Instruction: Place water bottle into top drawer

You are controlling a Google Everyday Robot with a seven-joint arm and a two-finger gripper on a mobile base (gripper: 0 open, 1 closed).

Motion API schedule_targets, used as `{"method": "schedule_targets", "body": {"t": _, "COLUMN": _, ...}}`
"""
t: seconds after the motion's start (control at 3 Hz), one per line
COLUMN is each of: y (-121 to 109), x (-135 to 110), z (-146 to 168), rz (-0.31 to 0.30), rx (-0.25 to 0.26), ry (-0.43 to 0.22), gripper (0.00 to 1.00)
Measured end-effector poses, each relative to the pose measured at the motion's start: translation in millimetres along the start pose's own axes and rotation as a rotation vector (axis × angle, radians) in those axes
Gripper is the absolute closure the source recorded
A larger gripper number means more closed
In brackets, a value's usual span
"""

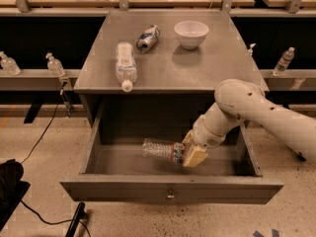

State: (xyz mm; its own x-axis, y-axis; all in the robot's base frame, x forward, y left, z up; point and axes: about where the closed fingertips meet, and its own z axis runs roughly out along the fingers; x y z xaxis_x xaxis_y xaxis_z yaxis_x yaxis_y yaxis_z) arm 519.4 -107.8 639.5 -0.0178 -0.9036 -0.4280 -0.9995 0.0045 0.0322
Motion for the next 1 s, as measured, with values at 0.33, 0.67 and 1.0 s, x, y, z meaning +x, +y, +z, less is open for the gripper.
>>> {"method": "schedule_targets", "body": {"t": 0.33, "y": 0.3, "x": -0.2, "z": 1.9, "rz": 0.0, "rx": -0.003, "ry": -0.001, "gripper": 0.35}}
{"method": "schedule_targets", "body": {"t": 0.67, "y": 0.9, "x": -0.3, "z": 3.6, "rz": 0.0, "rx": -0.007, "ry": -0.001, "gripper": 0.13}}
{"method": "schedule_targets", "body": {"t": 1.0, "y": 1.6, "x": -0.4, "z": 5.5, "rz": -0.001, "rx": -0.01, "ry": -0.001, "gripper": 0.0}}
